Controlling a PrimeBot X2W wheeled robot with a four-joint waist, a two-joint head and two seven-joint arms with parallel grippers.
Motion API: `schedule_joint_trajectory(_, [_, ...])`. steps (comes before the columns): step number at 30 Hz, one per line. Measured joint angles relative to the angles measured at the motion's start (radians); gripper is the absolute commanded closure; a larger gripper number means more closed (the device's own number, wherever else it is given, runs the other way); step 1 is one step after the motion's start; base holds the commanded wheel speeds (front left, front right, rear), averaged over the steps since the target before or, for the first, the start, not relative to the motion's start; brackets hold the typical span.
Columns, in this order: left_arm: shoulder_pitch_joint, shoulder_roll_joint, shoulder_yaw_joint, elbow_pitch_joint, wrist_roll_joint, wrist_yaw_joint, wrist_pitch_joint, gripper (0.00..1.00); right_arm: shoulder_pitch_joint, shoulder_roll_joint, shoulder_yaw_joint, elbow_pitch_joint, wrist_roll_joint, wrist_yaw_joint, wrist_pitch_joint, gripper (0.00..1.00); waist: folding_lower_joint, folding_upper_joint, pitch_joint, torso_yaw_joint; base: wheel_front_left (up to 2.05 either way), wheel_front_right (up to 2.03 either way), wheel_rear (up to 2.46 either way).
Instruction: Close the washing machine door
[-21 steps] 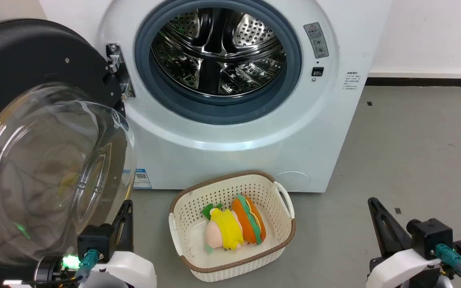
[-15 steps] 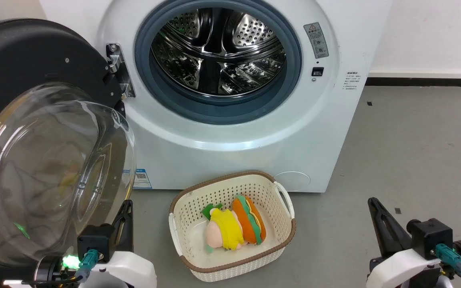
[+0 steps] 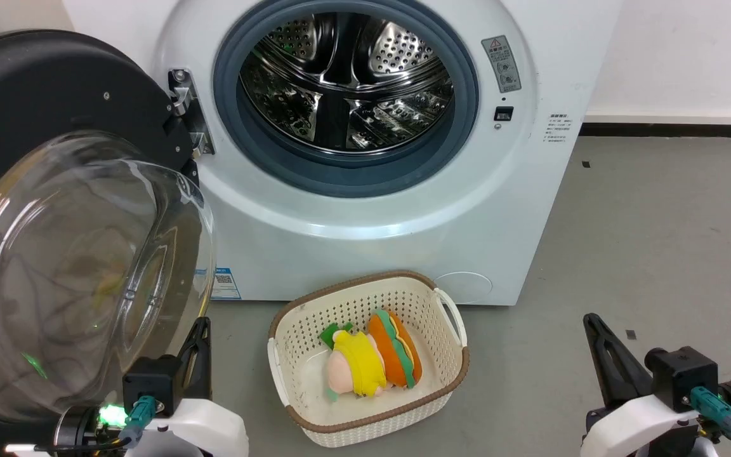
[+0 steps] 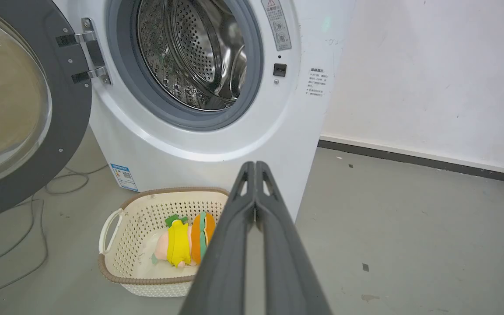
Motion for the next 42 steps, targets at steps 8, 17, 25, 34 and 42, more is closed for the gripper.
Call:
schedule_joint_trajectory(8, [0.0,0.0,-0.002,0.002,0.0,0.003,0.0,0.0,0.0,0.0,-0.002,0.001,0.002,-0.002,-0.001,0.0,0.0,0.0,0.0,0.0,0.0,0.0,0.0])
schedule_joint_trajectory(17, [0.0,0.0,-0.013,0.002,0.0,0.022,-0.018,0.0,0.0,0.0,-0.012,0.003,0.03,-0.002,-0.016,0.0,0.0,0.0,0.003,0.001,0.0,0.0,0.0])
schedule_joint_trajectory(25, [0.0,0.0,-0.021,0.0,0.0,0.038,-0.032,0.0,0.0,0.0,-0.023,0.005,0.065,-0.002,-0.032,0.0,0.0,0.0,0.004,0.006,0.0,0.0,0.0])
schedule_joint_trajectory(34, [0.0,0.0,-0.032,-0.017,0.0,0.055,-0.053,1.0,0.0,0.0,-0.034,0.011,0.092,-0.002,-0.051,0.0,0.0,0.0,0.005,0.022,0.0,0.0,0.0])
schedule_joint_trajectory(42, [-0.012,0.0,-0.037,-0.053,-0.016,0.056,-0.067,1.0,0.0,0.0,-0.045,0.017,0.123,-0.002,-0.067,0.0,0.0,0.0,0.009,0.048,0.0,0.0,0.0])
